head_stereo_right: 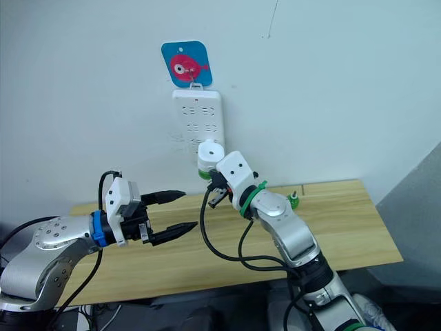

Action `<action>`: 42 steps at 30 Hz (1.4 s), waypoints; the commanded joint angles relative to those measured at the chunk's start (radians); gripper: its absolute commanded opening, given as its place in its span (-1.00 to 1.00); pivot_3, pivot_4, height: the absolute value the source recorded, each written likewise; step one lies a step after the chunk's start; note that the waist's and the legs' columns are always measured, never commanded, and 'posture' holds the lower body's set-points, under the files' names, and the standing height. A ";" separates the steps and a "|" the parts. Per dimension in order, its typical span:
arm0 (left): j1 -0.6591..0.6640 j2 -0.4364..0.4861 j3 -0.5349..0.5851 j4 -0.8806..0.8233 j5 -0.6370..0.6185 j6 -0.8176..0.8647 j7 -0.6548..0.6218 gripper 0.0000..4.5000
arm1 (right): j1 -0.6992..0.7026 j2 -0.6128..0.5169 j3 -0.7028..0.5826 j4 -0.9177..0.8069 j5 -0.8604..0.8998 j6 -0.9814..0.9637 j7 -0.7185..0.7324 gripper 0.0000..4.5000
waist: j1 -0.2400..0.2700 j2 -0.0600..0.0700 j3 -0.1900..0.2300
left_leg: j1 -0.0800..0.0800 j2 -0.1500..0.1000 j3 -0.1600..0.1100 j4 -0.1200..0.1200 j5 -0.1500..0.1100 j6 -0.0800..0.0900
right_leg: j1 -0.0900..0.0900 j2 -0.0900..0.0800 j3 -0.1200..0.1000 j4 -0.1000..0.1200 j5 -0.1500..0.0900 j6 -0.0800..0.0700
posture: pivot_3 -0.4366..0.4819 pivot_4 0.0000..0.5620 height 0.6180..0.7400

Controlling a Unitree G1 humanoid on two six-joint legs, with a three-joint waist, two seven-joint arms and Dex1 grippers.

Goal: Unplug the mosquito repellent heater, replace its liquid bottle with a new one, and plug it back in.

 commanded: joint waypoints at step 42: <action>-0.052 0.002 -0.033 0.024 0.004 -0.029 -0.025 1.00 | -0.005 -0.013 -0.105 -0.160 0.149 0.116 0.077 -0.98 | 0.001 0.000 -0.001 | 0.003 0.000 -0.001 0.000 0.001 -0.002 | 0.003 0.000 0.000 0.001 0.000 0.000 | -0.31 -0.63 1.00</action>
